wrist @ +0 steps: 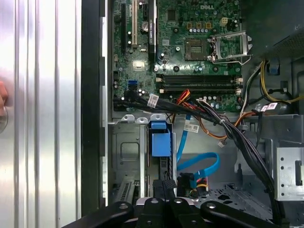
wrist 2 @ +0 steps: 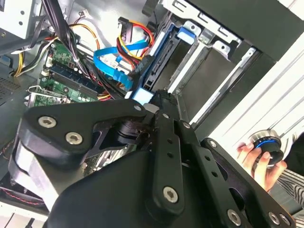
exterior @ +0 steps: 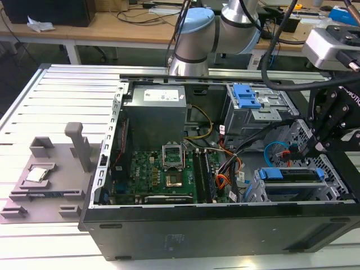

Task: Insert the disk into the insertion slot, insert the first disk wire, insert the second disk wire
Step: 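Insert the first disk wire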

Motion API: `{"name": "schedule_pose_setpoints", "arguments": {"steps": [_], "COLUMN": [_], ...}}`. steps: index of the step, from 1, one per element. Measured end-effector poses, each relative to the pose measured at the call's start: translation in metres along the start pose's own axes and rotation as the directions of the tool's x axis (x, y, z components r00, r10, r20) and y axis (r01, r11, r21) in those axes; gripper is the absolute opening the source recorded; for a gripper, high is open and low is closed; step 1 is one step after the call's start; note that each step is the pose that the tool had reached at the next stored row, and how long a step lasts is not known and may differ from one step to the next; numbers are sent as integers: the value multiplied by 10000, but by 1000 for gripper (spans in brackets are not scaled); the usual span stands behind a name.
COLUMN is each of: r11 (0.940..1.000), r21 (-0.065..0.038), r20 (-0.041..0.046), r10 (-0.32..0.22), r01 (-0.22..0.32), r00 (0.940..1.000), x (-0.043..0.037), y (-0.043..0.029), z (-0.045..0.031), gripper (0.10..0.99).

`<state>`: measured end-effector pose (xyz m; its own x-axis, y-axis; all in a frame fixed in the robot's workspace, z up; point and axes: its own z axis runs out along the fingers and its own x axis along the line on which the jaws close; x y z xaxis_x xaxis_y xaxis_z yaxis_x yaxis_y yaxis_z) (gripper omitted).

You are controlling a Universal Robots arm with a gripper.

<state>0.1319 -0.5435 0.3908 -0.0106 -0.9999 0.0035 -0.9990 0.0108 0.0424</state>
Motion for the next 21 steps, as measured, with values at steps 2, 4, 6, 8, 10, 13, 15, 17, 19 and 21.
{"name": "schedule_pose_setpoints", "arguments": {"steps": [2, 4, 6, 8, 10, 13, 15, 17, 19, 21], "r11": [10000, 10000, 10000, 10000, 10000, 10000, 10000, 10000, 10000, 10000], "r21": [0, 0, 0, 0, 0, 0, 0, 0, 0, 0], "r20": [1, -1, 1, 0, 3, 0, 0, 0, 0, 0], "r10": [-1, 0, 1, 1, 0, 0, 0, -1, -1, 0], "r01": [1, 0, -1, -1, 0, 0, 0, 1, 1, 0], "r00": [10000, 10000, 10000, 10000, 10000, 10000, 10000, 10000, 10000, 10000], "x": [-11, -68, -142, -171, -194, -195, -195, -195, -195, -195], "y": [-15, -38, -50, -52, -54, -54, -54, -54, -54, -54], "z": [0, -1, 0, 5, 16, 16, 17, 18, 18, 19], "gripper": [106, 106, 106, 106, 106, 106, 106, 169, 294, 361]}}
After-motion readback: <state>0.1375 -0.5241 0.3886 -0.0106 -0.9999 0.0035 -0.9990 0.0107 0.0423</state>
